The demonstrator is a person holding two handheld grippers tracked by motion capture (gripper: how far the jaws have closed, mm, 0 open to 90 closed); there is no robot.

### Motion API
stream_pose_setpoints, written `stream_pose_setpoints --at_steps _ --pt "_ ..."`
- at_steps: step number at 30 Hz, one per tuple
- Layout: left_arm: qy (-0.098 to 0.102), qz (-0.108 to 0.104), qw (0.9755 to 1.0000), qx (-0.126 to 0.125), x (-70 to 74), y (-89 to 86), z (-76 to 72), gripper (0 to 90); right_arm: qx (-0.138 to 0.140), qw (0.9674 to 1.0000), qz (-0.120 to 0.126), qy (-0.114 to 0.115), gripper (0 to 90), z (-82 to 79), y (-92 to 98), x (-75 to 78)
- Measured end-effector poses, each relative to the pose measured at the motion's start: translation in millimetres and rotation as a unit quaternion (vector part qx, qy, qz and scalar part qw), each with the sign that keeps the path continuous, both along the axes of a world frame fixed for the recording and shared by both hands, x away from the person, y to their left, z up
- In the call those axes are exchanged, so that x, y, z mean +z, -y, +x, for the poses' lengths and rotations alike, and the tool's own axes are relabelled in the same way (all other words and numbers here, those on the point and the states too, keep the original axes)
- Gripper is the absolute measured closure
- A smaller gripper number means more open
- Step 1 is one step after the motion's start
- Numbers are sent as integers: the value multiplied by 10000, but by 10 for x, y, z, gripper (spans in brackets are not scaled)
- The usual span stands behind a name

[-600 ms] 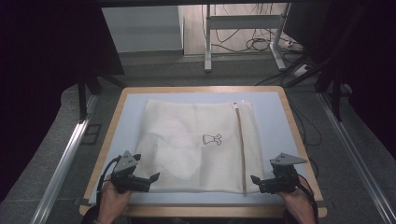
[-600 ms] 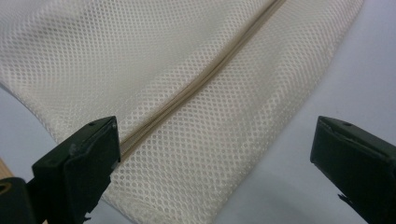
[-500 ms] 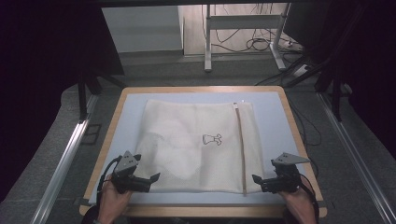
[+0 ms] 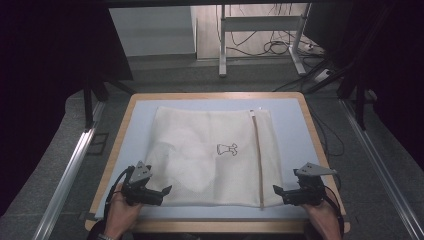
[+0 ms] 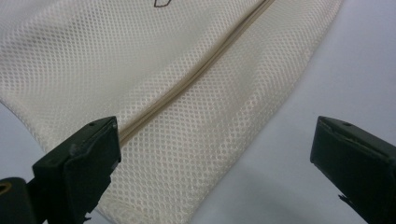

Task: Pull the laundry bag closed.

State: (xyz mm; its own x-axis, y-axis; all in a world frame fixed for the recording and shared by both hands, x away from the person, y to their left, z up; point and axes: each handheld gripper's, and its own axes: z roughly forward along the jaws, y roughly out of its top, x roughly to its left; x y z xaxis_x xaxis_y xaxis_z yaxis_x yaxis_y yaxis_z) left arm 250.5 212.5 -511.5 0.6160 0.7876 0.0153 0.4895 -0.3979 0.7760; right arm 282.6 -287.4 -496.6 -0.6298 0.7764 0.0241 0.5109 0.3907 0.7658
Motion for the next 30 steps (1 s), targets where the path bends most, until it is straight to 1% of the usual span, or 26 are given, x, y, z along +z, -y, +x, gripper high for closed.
stream_pose_setpoints --at_steps 4,6,8,10,13,14,15,17,19,20,21,23,24,25,26,30 --pt "33 1 10000 44 -5 -5 12 0 25 10000 -63 -28 19 7 3 -15" --pt "93 -31 9999 66 -1 -15 11 0 57 10000 -61 -40 19 14 10 -23" --pt "138 -146 9997 106 14 -34 8 0 66 10000 -47 -21 19 12 10 -20" --pt "114 -314 9994 46 22 -48 5 0 78 10000 -13 26 19 5 4 -12" --pt "143 -321 9994 8 22 -40 3 0 86 10000 -17 28 18 -1 -4 -3" --pt "161 -330 9993 -20 26 -33 0 0 95 9999 -62 82 17 -10 -23 10" --pt "172 -334 9993 -40 28 -28 -1 0 95 9999 -62 82 17 -10 -23 10" --pt "241 -334 9991 -91 31 -8 -11 0 152 9997 -152 138 17 -27 -55 22" --pt "265 -307 9991 -92 31 -4 -13 0 159 9996 -180 142 16 -33 -70 25" --pt "315 -263 9991 -75 27 -7 -14 0 180 9994 -240 159 12 -47 -98 31" --pt "315 -263 9991 -75 27 -7 -14 0 184 9995 -218 161 9 -54 -112 37" --pt "324 -304 9990 -63 23 -26 -9 0 210 9995 -175 166 2 -68 -132 52" --pt "318 -398 9987 -33 25 -52 -5 0 230 9995 -157 157 0 -74 -141 57" --pt "318 -398 9987 -33 25 -52 -5 0 230 9995 -157 157 0 -74 -141 57" --pt "319 -482 9983 -25 29 -72 -5 0 234 9995 -137 137 0 -85 -158 61" --pt "382 -493 9980 -38 37 -73 -13 0 294 9994 -165 106 0 -93 -178 55"
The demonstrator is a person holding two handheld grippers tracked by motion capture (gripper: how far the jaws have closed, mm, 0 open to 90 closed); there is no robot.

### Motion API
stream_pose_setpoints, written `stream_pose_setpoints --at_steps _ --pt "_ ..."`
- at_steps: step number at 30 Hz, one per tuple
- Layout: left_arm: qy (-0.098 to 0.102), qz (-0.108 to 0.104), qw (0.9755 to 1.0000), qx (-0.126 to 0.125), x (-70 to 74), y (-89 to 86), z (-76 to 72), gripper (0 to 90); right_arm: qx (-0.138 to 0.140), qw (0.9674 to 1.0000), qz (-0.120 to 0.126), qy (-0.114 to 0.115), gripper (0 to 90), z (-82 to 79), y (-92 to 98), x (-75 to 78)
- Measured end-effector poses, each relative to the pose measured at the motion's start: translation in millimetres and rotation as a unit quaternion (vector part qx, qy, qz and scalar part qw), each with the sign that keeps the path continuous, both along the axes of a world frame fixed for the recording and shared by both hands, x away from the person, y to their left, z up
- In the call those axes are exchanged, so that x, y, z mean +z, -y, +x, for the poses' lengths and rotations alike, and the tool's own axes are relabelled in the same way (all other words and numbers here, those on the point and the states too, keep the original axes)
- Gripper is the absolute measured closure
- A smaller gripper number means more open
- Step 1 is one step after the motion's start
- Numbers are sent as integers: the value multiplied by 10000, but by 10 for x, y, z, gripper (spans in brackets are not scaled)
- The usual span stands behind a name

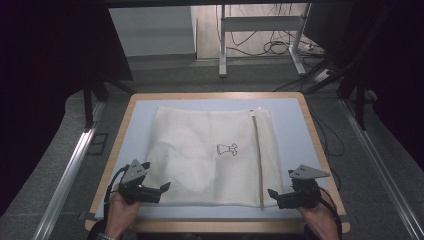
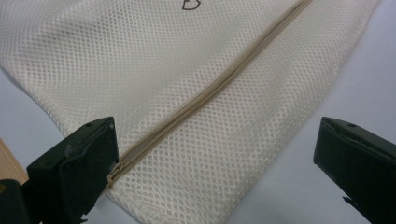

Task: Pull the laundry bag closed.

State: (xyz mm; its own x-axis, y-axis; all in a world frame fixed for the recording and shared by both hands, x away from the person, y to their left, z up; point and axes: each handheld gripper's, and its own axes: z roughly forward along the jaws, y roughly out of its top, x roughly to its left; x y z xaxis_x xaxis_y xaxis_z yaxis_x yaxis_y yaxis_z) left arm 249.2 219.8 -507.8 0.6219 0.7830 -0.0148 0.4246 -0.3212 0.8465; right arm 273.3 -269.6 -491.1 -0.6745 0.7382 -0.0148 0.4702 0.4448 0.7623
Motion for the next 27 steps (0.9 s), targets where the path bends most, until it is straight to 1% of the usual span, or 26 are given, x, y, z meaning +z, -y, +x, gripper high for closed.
stream_pose_setpoints --at_steps 3,4,5,8,9,10,14,19,21,25,27 --pt "64 66 10000 -29 6 18 -9 0 45 9999 -95 29 0 -8 -30 -3" --pt "81 116 9999 -28 3 27 -11 0 81 9999 -136 41 1 -13 -51 -8" --pt "81 116 9999 -28 3 27 -11 0 81 9999 -136 41 1 -13 -51 -8" --pt "67 163 9998 -11 0 27 -11 0 133 9994 -307 -57 5 -21 -89 -32" --pt "67 163 9998 -11 0 27 -11 0 133 9994 -307 -57 5 -21 -89 -32" --pt "67 173 9998 -11 -1 27 -12 0 113 9990 -408 -148 7 -20 -108 -49" --pt "68 200 9998 -21 0 32 -13 0 131 9986 -476 -185 7 -29 -132 -53" --pt "50 250 9997 -26 -4 38 -12 0 188 9983 -511 -198 0 -55 -177 -65" --pt "43 259 9997 -33 -6 40 -10 0 217 9982 -530 -168 0 -59 -209 -81" --pt "12 294 9996 -39 -14 48 -7 0 259 9978 -608 -105 0 -77 -241 -84" --pt "-7 326 9995 -53 -19 53 -5 0 344 9970 -693 -72 0 -95 -270 -94"
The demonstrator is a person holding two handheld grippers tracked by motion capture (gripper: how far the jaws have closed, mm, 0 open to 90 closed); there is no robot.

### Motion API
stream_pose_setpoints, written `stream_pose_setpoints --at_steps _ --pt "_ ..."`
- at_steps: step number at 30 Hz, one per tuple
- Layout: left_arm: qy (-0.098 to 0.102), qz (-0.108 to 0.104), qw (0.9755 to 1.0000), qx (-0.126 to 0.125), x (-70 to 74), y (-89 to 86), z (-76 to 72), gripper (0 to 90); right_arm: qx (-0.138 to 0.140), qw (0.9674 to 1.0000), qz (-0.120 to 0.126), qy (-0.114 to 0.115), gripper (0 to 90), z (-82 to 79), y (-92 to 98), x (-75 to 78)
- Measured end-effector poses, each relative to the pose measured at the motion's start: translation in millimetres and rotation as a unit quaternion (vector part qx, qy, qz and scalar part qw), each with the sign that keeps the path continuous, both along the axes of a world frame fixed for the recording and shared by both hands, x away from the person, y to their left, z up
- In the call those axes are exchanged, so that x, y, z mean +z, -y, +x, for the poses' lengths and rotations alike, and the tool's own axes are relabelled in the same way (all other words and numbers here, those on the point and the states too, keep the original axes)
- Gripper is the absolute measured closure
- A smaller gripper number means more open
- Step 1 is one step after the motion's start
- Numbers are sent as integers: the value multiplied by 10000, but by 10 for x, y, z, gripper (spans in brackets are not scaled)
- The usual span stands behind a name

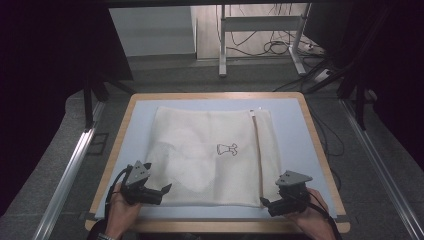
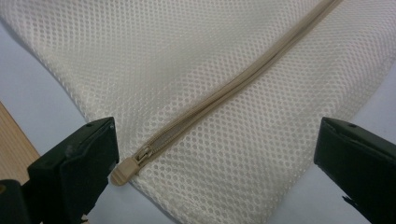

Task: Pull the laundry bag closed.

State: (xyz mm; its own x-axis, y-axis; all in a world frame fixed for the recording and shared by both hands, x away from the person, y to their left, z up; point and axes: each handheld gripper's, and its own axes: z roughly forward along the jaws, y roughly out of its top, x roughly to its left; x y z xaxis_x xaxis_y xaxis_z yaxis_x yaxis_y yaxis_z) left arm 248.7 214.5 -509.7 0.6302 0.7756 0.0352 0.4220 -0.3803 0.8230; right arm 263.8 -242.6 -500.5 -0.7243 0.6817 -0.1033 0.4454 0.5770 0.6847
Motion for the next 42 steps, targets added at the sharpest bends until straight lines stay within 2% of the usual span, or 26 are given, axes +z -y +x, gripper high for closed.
stream_pose_setpoints --at_steps 8,12,15,18,21,27,35,36,37,39,42 --pt "-23 43 10000 -22 -6 9 3 0 208 9995 -236 17 42 -44 -64 0" --pt "-41 65 10000 -33 -10 16 4 0 335 9985 -433 61 115 -68 -94 -12" --pt "-53 127 9999 -34 -16 28 5 0 482 9957 -739 276 214 -111 -119 -1" --pt "-60 157 9999 -41 -19 34 6 0 555 9943 -830 361 233 -132 -133 8" --pt "-62 197 9998 -49 -23 40 6 0 660 9924 -912 504 291 -174 -161 22" --pt "-66 209 9997 -54 -24 43 7 0 916 9909 -879 438 395 -216 -198 31" --pt "-74 232 9997 -71 -28 50 7 0 1300 9839 -1178 348 420 -268 -291 -28" --pt "-74 232 9997 -71 -28 50 7 0 1300 9839 -1178 348 420 -268 -291 -28" --pt "-86 230 9997 -73 -29 52 6 0 1348 9818 -1289 356 438 -273 -307 -47" --pt "-86 231 9997 -73 -29 52 7 0 1396 9800 -1373 340 476 -274 -310 -58" --pt "-74 187 9998 -98 -26 46 6 0 1420 9787 -1440 344 527 -282 -309 -56"
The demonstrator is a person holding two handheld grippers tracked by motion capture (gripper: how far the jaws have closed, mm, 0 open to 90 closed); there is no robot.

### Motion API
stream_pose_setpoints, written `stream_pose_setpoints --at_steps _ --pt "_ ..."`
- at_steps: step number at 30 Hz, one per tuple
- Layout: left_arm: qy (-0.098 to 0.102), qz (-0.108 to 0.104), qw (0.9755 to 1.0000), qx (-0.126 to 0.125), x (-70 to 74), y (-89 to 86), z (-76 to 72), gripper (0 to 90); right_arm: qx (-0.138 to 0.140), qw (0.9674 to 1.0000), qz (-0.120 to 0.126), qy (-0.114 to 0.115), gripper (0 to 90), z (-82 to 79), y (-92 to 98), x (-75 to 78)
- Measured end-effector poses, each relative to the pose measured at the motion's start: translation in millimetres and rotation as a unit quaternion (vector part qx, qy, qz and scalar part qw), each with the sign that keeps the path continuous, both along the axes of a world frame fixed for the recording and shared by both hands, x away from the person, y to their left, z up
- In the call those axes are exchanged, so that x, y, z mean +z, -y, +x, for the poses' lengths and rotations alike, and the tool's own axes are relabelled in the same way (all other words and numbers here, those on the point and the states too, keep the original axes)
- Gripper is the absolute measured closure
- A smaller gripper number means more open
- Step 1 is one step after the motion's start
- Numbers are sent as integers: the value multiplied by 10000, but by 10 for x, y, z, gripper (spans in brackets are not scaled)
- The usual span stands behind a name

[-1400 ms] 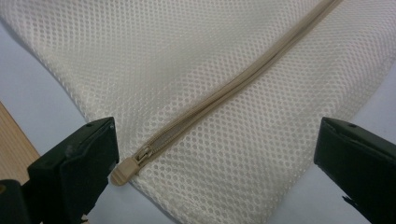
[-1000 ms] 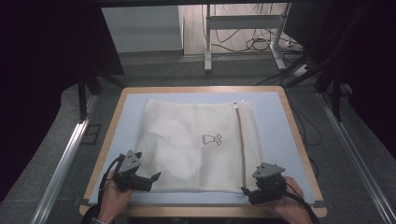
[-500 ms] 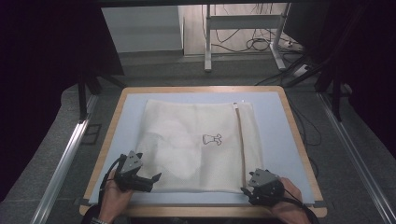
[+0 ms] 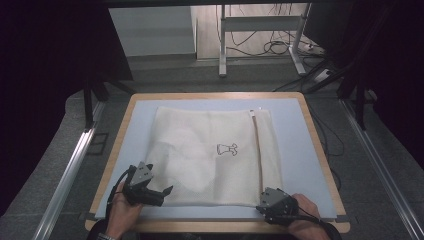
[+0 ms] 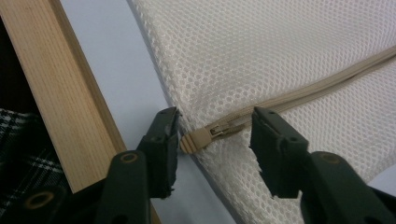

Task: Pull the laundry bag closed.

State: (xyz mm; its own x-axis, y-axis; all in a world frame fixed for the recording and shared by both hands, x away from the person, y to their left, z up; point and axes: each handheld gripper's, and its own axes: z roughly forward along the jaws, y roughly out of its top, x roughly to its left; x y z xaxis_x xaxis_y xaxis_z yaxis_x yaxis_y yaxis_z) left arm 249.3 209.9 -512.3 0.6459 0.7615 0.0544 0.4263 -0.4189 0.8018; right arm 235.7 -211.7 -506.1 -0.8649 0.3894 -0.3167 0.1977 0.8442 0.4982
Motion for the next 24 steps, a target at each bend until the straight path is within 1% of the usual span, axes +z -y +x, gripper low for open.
stream_pose_setpoints --at_steps 2,3,4,5,7,10,12,13,18,20,22,23,24 --pt "-1 -13 10000 -5 1 -1 -1 0 6 10000 2 -8 544 -2 2 7" --pt "0 -4 10000 -3 0 -1 0 0 25 10000 16 -10 568 -6 8 24" --pt "0 -4 10000 -3 0 -1 0 0 25 10000 16 -10 568 -6 8 24" --pt "-7 0 10000 -5 -2 0 1 0 49 10000 32 -11 593 -11 12 40" --pt "-18 1 10000 -9 -5 4 1 0 53 10000 42 -12 604 -13 12 47" --pt "-14 -1 10000 -15 -5 7 0 0 49 9999 137 -10 643 -14 18 80" --pt "-7 0 10000 -28 -3 6 -1 0 34 9999 157 5 653 -14 23 91" --pt "-1 5 10000 -35 -2 8 -1 0 2 9997 248 -41 681 -3 38 107" --pt "-2 9 10000 -42 -3 12 -1 0 -107 9992 381 -64 749 30 80 125" --pt "-5 9 10000 -41 -3 13 -1 0 -144 9989 424 -108 773 47 94 127" --pt "-12 6 10000 -41 -3 14 -2 0 -166 9991 381 -89 781 55 98 121" --pt "-10 11 10000 -43 -3 14 -1 0 -161 9992 351 -137 792 75 105 100" --pt "-13 11 10000 -43 -4 15 -2 0 -161 9992 351 -137 792 75 105 100"
